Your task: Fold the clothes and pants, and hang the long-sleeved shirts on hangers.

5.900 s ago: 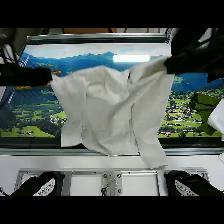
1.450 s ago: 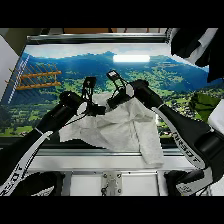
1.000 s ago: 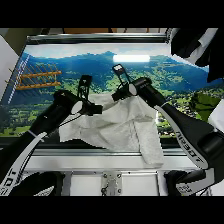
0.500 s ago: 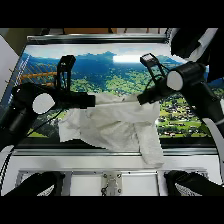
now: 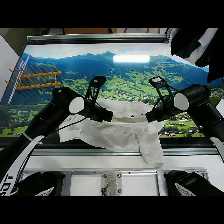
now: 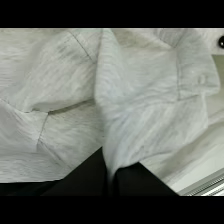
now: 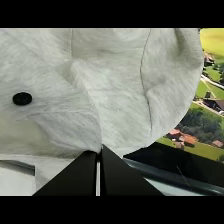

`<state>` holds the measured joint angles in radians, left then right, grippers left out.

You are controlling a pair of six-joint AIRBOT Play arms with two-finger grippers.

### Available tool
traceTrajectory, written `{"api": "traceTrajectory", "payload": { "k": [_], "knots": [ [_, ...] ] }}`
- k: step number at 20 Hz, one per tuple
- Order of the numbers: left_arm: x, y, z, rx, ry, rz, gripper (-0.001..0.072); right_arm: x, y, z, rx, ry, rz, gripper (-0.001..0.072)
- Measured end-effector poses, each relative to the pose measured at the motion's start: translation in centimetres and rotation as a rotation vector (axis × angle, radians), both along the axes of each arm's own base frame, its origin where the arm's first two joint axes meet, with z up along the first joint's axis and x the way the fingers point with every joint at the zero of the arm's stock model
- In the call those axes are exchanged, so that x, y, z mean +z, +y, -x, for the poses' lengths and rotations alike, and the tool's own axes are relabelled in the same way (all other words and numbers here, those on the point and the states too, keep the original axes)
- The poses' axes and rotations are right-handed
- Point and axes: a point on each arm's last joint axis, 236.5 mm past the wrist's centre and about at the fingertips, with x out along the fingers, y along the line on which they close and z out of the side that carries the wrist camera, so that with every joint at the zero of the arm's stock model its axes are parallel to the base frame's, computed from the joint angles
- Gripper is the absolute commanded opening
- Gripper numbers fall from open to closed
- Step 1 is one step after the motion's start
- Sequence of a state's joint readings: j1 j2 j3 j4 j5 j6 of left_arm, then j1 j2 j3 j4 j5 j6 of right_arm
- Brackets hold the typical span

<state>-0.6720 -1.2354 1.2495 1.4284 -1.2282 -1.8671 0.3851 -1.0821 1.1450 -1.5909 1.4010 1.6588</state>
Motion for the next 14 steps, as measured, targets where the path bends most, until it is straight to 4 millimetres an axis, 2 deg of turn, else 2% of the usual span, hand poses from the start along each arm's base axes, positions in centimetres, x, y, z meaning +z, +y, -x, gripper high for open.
{"api": "traceTrajectory", "payload": {
  "k": [1, 2, 3, 4, 10, 14],
  "knots": [
    [-0.5, -0.2, 0.1, -0.006, 0.010, -0.007, 0.0022, -0.4, -0.2, -0.4, -0.014, -0.003, -0.003, 0.0038],
    [-0.8, -0.3, 0.1, -0.008, 0.018, -0.012, 0.0022, -0.8, -0.4, -0.7, -0.028, 0.000, -0.004, 0.0121],
    [-1.1, -0.4, 0.2, -0.010, 0.026, -0.016, 0.0022, -1.3, -0.4, -0.7, -0.036, 0.011, -0.008, 0.0351],
    [-1.3, -0.4, 0.2, -0.012, 0.030, -0.020, 0.0022, -1.8, -0.3, -0.6, -0.040, 0.022, -0.016, 0.0452],
    [-1.7, -0.5, 0.3, -0.019, 0.038, -0.027, 0.0022, -5.2, 1.2, 1.1, -0.096, 0.113, -0.096, 0.0450],
    [-1.8, -0.6, 0.2, -0.021, 0.036, -0.026, 0.0022, -6.3, 2.9, 2.4, -0.143, 0.173, -0.176, 0.0451]
  ]
}}
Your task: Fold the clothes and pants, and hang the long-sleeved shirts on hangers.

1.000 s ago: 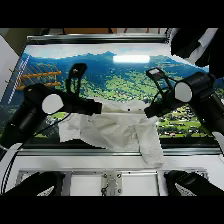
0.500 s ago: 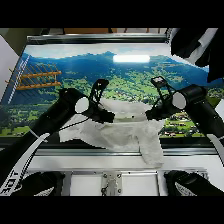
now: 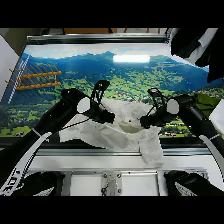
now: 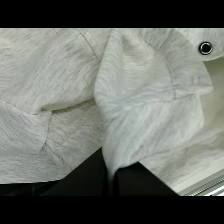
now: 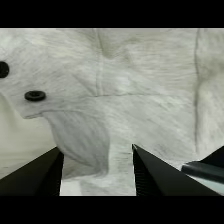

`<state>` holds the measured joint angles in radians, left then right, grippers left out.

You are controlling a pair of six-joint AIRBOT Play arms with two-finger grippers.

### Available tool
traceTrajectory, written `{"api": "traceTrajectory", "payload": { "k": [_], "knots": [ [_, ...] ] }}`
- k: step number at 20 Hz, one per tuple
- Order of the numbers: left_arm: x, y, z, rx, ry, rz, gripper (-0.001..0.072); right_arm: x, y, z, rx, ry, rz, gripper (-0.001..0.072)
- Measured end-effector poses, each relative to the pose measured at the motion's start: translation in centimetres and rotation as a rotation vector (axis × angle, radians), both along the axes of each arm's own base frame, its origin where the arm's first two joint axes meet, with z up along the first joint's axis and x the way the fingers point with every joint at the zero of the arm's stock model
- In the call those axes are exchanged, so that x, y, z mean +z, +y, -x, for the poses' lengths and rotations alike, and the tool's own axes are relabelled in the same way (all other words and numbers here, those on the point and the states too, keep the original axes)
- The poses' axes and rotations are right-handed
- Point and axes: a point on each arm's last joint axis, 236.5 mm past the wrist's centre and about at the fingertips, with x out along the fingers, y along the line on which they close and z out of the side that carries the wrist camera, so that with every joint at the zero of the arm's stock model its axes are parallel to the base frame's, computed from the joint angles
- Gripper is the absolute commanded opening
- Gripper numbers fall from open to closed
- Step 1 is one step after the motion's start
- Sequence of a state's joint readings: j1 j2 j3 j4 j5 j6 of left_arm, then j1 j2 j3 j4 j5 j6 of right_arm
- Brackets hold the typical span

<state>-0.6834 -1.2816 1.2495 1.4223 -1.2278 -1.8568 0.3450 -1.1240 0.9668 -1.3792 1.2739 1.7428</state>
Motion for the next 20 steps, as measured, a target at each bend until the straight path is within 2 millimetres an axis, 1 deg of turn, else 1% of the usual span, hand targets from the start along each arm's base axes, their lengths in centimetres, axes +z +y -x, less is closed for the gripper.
{"api": "traceTrajectory", "payload": {
  "k": [5, 7, 10, 11, 12, 13, 14, 15, 17, 19, 20],
  "knots": [
    [0.0, 0.0, 0.0, -0.001, -0.001, 0.000, 0.0022, -2.0, 0.5, 1.6, -0.133, 0.082, -0.035, 0.0449],
    [0.0, 0.0, -0.1, -0.002, -0.004, 0.002, 0.0022, -2.8, 0.6, 1.5, -0.181, 0.085, -0.044, 0.0446],
    [0.1, -0.2, -0.3, 0.000, -0.013, 0.009, 0.0022, -3.4, 0.8, 0.9, -0.231, 0.066, -0.062, 0.0438],
    [0.1, -0.2, -0.3, 0.000, -0.014, 0.010, 0.0022, -3.5, 0.8, 0.7, -0.244, 0.065, -0.064, 0.0230],
    [0.2, -0.3, -0.4, 0.001, -0.017, 0.012, 0.0022, -3.7, 0.9, 0.6, -0.253, 0.066, -0.065, 0.0087],
    [0.2, -0.3, -0.4, 0.001, -0.017, 0.013, 0.0022, -3.8, 0.9, 0.6, -0.254, 0.066, -0.066, 0.0087],
    [0.2, -0.3, -0.4, 0.001, -0.017, 0.014, 0.0022, -3.9, 0.9, 0.5, -0.255, 0.065, -0.067, 0.0046],
    [0.2, -0.3, -0.4, 0.001, -0.018, 0.015, 0.0022, -4.0, 0.9, 0.5, -0.250, 0.062, -0.066, 0.0025],
    [0.3, -0.2, -0.6, 0.006, -0.019, 0.017, 0.0022, -3.8, 0.6, 0.4, -0.219, 0.047, -0.052, 0.0025],
    [0.8, 0.3, -1.0, 0.022, -0.031, 0.026, 0.0022, -2.6, -0.3, 0.1, -0.173, 0.020, -0.011, 0.0026],
    [1.5, 0.8, -1.3, 0.036, -0.045, 0.037, 0.0022, -1.6, -0.9, -0.1, -0.143, 0.000, 0.016, 0.0025]
  ]
}}
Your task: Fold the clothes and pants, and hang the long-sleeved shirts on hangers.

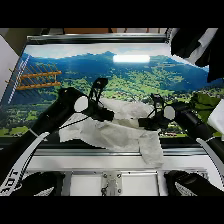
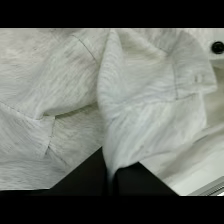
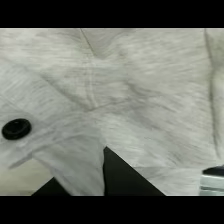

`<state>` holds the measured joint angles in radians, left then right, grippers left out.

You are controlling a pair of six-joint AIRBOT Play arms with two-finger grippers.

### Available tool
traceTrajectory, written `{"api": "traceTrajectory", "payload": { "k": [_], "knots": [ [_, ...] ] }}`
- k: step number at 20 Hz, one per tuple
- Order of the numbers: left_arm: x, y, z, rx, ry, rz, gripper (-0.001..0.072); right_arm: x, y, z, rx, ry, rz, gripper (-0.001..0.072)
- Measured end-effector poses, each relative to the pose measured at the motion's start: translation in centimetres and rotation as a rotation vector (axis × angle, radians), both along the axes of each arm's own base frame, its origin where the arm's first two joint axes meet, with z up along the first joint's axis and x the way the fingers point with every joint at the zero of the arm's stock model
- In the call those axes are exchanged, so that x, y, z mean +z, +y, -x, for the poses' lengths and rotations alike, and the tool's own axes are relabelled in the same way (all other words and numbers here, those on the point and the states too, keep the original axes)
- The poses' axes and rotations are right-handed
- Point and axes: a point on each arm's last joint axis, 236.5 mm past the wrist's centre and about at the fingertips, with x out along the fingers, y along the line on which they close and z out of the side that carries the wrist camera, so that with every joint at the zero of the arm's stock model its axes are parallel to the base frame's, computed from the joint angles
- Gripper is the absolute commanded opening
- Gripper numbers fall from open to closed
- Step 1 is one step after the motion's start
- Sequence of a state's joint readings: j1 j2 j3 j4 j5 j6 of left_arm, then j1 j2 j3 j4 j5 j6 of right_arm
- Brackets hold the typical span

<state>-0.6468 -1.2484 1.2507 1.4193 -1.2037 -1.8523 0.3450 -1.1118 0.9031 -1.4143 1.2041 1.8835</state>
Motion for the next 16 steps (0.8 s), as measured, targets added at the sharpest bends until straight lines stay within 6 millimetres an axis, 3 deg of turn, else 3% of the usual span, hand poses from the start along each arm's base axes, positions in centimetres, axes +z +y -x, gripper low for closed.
{"api": "traceTrajectory", "payload": {
  "k": [4, 8, 12, 16],
  "knots": [
    [3.7, 1.6, 0.3, 0.039, -0.038, 0.068, 0.0022, 6.9, -2.0, -0.1, 0.103, -0.045, 0.091, 0.0025],
    [5.2, 1.7, 3.3, -0.006, -0.025, 0.076, 0.0022, 11.5, -3.0, 2.5, 0.122, -0.026, 0.131, 0.0025],
    [1.7, 2.0, 5.6, 0.030, 0.041, 0.070, 0.0022, 13.6, -3.2, 4.9, 0.101, -0.018, 0.149, 0.0026],
    [-0.5, 1.0, 5.8, 0.065, 0.100, 0.115, 0.0022, 13.5, -3.2, 4.8, 0.088, -0.012, 0.168, 0.0026]
  ]
}}
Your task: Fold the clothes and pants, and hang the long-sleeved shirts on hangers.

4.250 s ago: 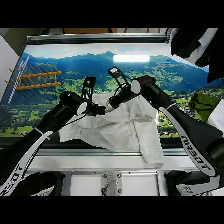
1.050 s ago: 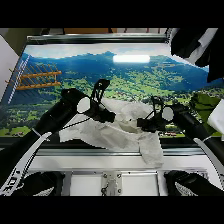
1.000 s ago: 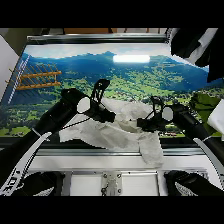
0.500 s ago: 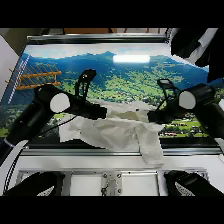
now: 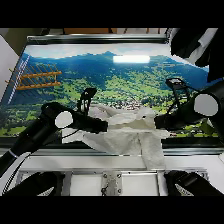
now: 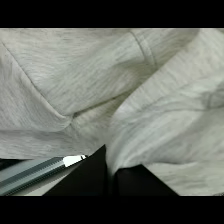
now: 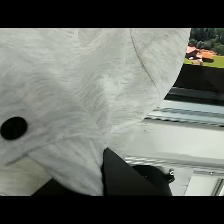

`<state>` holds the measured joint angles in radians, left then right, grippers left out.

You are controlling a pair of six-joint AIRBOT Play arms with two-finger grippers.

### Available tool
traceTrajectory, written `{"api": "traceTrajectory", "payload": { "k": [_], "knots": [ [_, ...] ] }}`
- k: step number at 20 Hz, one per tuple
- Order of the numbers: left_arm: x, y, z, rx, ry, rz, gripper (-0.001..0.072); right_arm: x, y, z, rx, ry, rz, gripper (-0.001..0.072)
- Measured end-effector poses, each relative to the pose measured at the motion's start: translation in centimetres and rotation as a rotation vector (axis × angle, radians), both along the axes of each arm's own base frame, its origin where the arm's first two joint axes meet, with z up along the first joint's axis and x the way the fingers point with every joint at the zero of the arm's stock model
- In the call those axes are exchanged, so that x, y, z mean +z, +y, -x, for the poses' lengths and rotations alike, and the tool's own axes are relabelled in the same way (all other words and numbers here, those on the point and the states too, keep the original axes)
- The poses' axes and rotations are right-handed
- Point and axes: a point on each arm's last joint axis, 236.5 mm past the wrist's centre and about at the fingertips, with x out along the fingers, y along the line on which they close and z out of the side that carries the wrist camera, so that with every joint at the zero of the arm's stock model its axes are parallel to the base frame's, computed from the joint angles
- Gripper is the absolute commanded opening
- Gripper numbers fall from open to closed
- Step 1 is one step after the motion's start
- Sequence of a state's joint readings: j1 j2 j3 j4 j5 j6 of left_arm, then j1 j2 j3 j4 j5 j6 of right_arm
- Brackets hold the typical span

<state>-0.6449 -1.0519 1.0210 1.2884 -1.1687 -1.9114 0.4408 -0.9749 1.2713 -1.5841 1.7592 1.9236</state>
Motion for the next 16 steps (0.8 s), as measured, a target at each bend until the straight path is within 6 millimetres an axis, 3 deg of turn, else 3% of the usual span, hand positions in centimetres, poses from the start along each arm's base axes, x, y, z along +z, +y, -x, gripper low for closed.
{"api": "traceTrajectory", "payload": {
  "k": [4, 5, 7, 8, 12, 16],
  "knots": [
    [-0.4, -0.8, -0.2, -0.027, 0.019, 0.011, 0.0023, -0.8, 0.2, -0.4, -0.006, 0.028, 0.018, 0.0026],
    [-0.5, -0.9, -0.2, -0.039, 0.023, 0.008, 0.0062, -1.0, 0.3, -0.4, -0.006, 0.033, 0.021, 0.0026],
    [-0.5, -0.8, -0.1, -0.063, 0.024, 0.004, 0.0656, -1.2, 0.3, -0.5, -0.005, 0.041, 0.025, 0.0026],
    [-0.5, -0.6, -0.1, -0.069, 0.024, 0.002, 0.0705, -1.2, 0.3, -0.5, -0.006, 0.043, 0.026, 0.0027],
    [1.5, 0.0, -1.3, -0.063, -0.010, 0.047, 0.0706, -1.5, 0.5, -0.7, -0.006, 0.048, 0.024, 0.0027],
    [5.9, 3.2, -5.1, 0.009, -0.120, 0.088, 0.0705, -1.5, 0.6, -0.7, -0.005, 0.049, 0.021, 0.0027]
  ]
}}
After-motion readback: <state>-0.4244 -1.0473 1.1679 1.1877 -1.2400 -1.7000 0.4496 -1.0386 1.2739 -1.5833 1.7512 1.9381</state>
